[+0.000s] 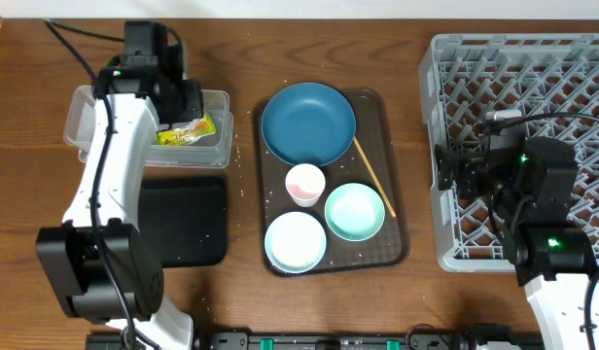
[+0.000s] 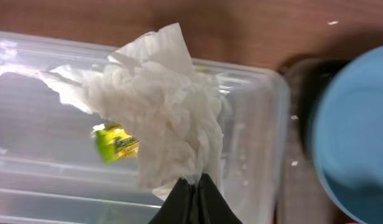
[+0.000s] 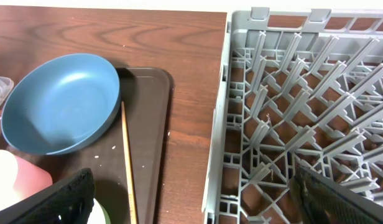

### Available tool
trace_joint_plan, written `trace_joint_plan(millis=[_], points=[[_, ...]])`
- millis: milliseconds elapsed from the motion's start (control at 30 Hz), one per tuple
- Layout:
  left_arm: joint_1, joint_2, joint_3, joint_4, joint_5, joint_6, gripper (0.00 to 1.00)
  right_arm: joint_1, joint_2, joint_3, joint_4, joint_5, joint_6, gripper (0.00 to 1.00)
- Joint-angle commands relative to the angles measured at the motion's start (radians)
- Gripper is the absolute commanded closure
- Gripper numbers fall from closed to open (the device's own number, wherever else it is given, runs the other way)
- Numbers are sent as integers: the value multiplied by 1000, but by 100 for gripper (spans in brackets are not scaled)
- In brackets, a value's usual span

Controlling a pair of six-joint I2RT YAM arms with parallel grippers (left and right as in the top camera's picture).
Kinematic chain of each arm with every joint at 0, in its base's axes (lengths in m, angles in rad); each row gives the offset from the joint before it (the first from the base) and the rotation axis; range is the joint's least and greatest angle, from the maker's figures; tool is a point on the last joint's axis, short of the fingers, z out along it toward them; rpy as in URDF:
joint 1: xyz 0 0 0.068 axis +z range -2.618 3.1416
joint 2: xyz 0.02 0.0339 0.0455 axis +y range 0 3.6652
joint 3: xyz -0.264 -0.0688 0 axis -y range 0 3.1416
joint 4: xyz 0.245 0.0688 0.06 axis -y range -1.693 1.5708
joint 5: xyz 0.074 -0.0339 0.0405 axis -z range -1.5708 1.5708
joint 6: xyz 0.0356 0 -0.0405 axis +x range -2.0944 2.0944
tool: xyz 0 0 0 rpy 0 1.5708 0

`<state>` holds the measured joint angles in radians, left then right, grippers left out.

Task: Sort waste into correct bins and load items into the dishwasher rack
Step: 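Carry the tissue left and release it into the clear container, then grasp the pink cup on the brown tray with the left gripper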

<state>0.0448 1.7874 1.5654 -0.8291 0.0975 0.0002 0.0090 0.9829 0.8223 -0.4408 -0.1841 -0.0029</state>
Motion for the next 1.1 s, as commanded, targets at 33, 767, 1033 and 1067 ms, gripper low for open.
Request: trace_joint_plan(millis=[33,767,1033,1067], points=[[19,14,-10,-5,-13,-2,86,8,2,21,2,-8,18,1],[-113,-66,-11,-115,203,-39,31,8,6,21,-1,-8,18,1],[-303,-59,-39,-164,201,-40,31,8,6,21,-1,-8,18,1],[-322,-59,-49,-162,201,-40,31,8,6,21,-1,-8,18,1]])
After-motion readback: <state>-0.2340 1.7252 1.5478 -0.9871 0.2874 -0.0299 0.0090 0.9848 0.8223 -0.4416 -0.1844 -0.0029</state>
